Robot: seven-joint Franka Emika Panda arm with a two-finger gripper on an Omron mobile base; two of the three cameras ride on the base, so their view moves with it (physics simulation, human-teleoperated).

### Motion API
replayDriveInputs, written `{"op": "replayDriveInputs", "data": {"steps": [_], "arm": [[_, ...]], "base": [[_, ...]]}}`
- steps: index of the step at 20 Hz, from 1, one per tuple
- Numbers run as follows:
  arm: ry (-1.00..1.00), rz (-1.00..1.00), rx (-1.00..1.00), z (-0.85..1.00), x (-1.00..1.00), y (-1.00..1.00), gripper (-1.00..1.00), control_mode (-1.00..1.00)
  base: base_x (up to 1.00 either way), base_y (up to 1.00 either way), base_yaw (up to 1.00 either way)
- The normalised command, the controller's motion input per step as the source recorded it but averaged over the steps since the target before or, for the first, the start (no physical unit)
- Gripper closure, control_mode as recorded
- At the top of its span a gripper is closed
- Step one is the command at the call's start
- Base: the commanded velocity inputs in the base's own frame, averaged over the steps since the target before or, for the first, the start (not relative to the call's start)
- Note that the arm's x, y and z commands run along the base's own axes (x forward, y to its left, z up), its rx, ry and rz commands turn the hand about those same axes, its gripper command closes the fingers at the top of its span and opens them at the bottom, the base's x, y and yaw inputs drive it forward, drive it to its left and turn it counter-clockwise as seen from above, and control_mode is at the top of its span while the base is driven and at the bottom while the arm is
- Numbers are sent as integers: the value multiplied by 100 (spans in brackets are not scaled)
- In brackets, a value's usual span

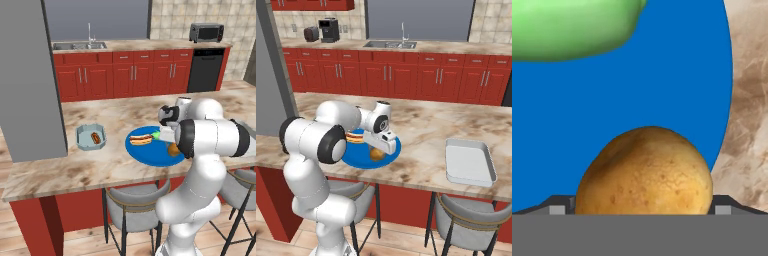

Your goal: Place one cooked food and one vegetable from the large plate to each tupperware container.

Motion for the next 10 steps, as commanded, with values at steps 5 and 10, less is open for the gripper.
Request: {"op": "replayDriveInputs", "data": {"steps": [5,10], "arm": [[0,0,0,0,0,0,100,-100],[0,0,-2,15,0,3,100,-100]], "base": [[0,0,0],[0,0,0]]}}
